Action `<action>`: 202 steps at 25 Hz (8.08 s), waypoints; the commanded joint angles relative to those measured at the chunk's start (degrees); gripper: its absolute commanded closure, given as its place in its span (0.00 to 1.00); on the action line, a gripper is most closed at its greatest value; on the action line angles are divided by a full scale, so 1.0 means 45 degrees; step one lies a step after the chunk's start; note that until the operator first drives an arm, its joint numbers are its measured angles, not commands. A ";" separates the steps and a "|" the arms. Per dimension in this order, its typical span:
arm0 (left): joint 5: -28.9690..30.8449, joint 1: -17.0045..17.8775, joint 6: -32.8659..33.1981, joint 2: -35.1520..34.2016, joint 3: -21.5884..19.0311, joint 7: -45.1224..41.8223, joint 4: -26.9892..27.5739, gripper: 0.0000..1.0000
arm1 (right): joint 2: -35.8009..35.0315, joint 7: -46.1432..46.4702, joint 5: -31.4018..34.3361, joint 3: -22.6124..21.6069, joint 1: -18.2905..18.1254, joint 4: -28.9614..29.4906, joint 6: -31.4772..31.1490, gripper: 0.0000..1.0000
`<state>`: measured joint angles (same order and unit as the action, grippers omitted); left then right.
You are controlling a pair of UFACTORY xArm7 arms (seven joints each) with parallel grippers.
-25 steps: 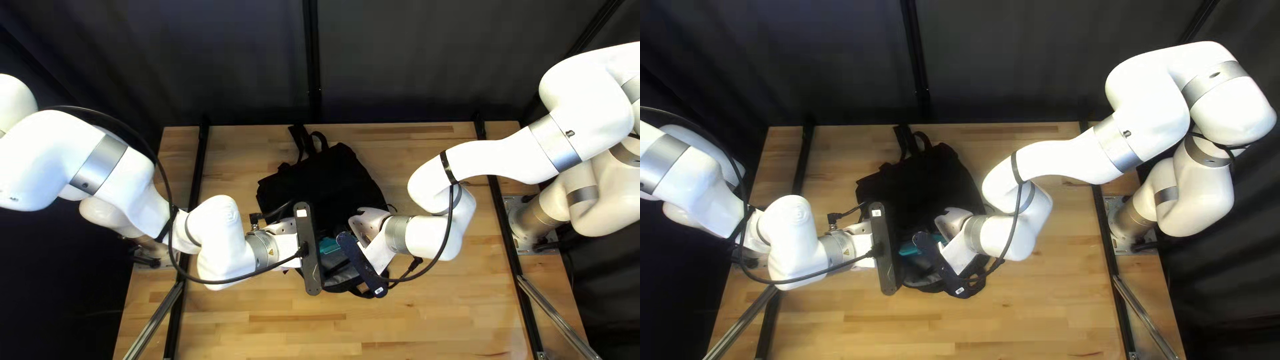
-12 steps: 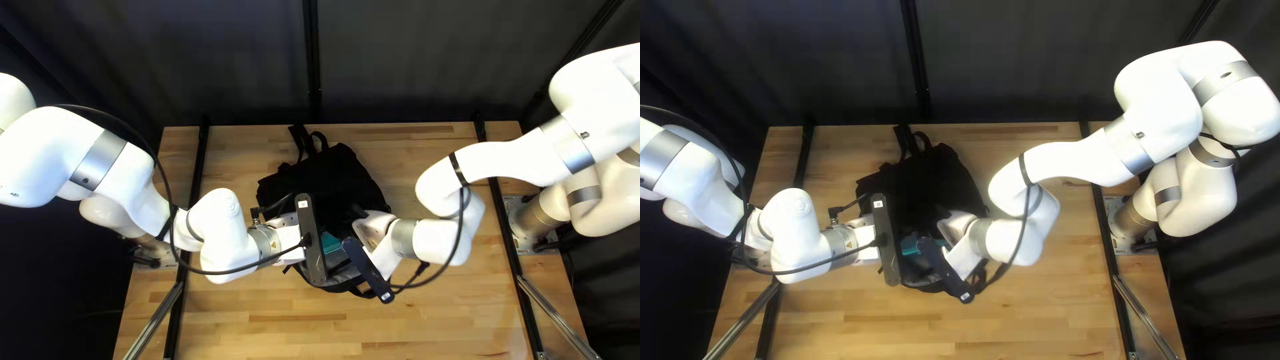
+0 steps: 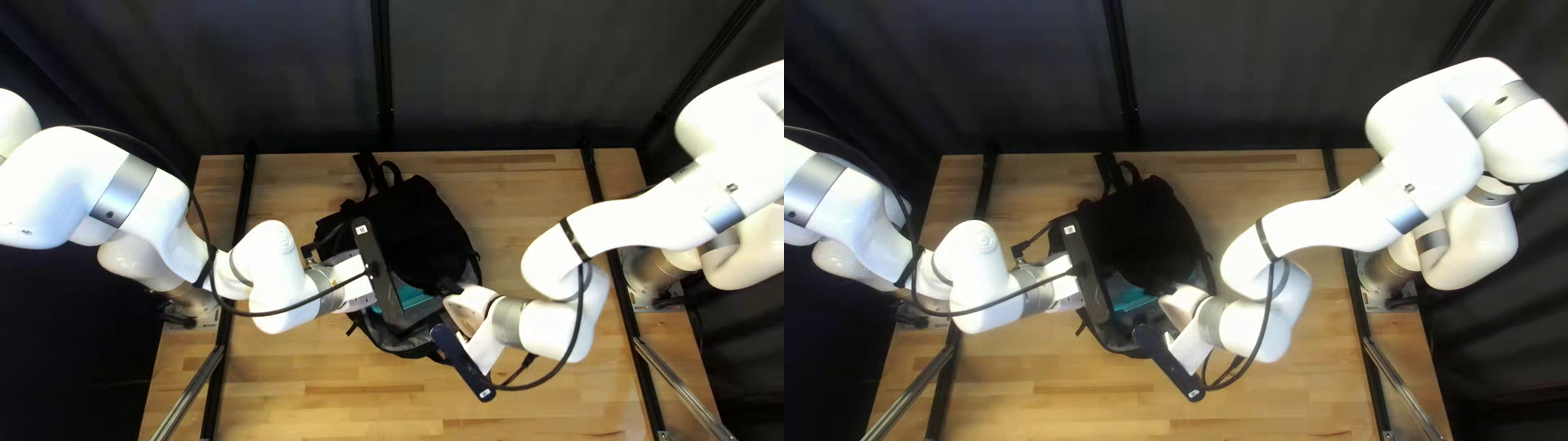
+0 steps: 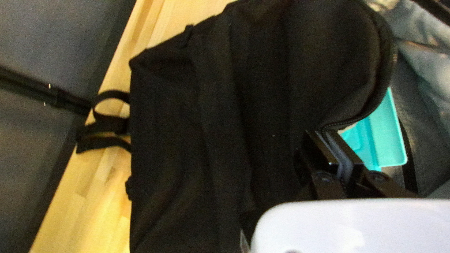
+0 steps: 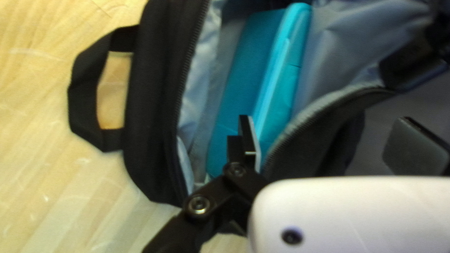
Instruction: Remove a lunch box from a kids backpack
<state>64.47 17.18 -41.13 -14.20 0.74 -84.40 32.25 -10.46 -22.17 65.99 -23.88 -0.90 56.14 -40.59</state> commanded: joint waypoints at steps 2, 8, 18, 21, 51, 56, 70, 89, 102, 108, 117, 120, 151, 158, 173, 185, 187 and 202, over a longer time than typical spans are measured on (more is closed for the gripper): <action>0.0046 -0.0184 0.0032 0.0150 0.0078 -0.0963 -0.0168 1.00 | -0.0753 0.0442 0.0028 0.0184 -0.0197 0.0563 0.0206 0.07; -0.0031 -0.0197 -0.0089 0.0285 0.0042 -0.1367 -0.0093 1.00 | -0.1043 0.0714 -0.0027 0.0294 -0.0390 0.0697 0.0436 0.11; -0.0127 -0.0234 -0.0226 0.0203 0.0050 -0.1618 -0.0202 1.00 | -0.1521 0.0982 -0.0194 0.0340 -0.0487 0.1118 0.0541 0.19; -0.0187 -0.0254 -0.0253 0.0158 0.0073 -0.1668 -0.0264 1.00 | -0.1646 0.1053 -0.0265 0.0334 -0.0490 0.1271 0.0528 0.21; -0.0355 -0.0277 -0.0302 -0.0032 0.0123 -0.1698 -0.0448 1.00 | -0.1448 0.0310 -0.0348 0.0264 -0.0319 0.0833 0.0333 0.00; -0.0348 -0.0282 -0.0283 -0.0033 0.0130 -0.1699 -0.0441 1.00 | -0.1404 0.0879 -0.0802 0.0199 -0.0429 0.0855 0.0200 0.00; -0.0298 -0.0288 -0.0247 0.0062 0.0120 -0.1816 -0.0408 1.00 | -0.1276 0.1137 -0.0940 0.0323 -0.0785 0.0221 0.0637 0.00; -0.0240 -0.0309 -0.0191 0.0158 0.0139 -0.1840 -0.0383 1.00 | -0.1349 0.1533 -0.1086 0.0381 -0.0921 0.0106 0.0470 0.26; -0.0206 -0.0314 -0.0162 0.0129 0.0142 -0.1873 -0.0437 1.00 | -0.1505 0.1822 -0.0942 0.0413 -0.0817 0.0412 0.0059 1.00; -0.0163 -0.0326 -0.0126 0.0216 0.0145 -0.1967 -0.0428 1.00 | -0.1084 0.1782 -0.1230 0.0209 -0.0640 0.0212 -0.0344 1.00; -0.0233 -0.0344 -0.0076 0.0161 0.0197 -0.1882 -0.0418 1.00 | -0.0346 0.2550 -0.2163 -0.0141 -0.0432 0.0530 -0.1578 1.00; -0.0276 -0.0336 -0.0118 0.0048 0.0196 -0.1793 -0.0465 1.00 | -0.0125 0.2691 -0.2412 -0.0247 -0.0348 0.0635 -0.1958 1.00; -0.0460 -0.0311 -0.0030 0.0099 0.0233 -0.1687 -0.0383 1.00 | 0.0833 0.3004 -0.3159 -0.0255 -0.0446 0.0533 -0.2456 1.00; -0.0308 -0.0347 0.0078 0.0154 0.0240 -0.1925 -0.0480 1.00 | 0.1274 0.3188 -0.3449 -0.0401 -0.0315 0.0523 -0.3026 1.00; -0.0185 -0.0402 0.0192 0.0342 0.0284 -0.2012 -0.0384 1.00 | 0.1774 0.3741 -0.4016 -0.0659 -0.0070 0.0887 -0.4183 1.00; -0.0112 -0.0390 0.0119 0.0434 0.0229 -0.2127 -0.0361 1.00 | 0.2753 0.3588 -0.5079 -0.1379 0.0633 0.0788 -0.6106 1.00; -0.0108 -0.0396 0.0142 0.0478 0.0236 -0.2142 -0.0342 1.00 | 0.2892 0.3662 -0.5194 -0.1427 0.0682 0.0875 -0.6413 1.00; -0.0494 -0.0197 -0.0254 0.0204 0.0074 -0.1776 -0.0480 1.00 | 0.4515 0.4312 -0.6204 -0.1293 0.0735 0.0477 -0.7932 1.00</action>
<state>62.78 15.97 -41.73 -13.06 1.34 -92.87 30.12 8.37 -3.43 38.93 -30.16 2.53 59.11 -75.61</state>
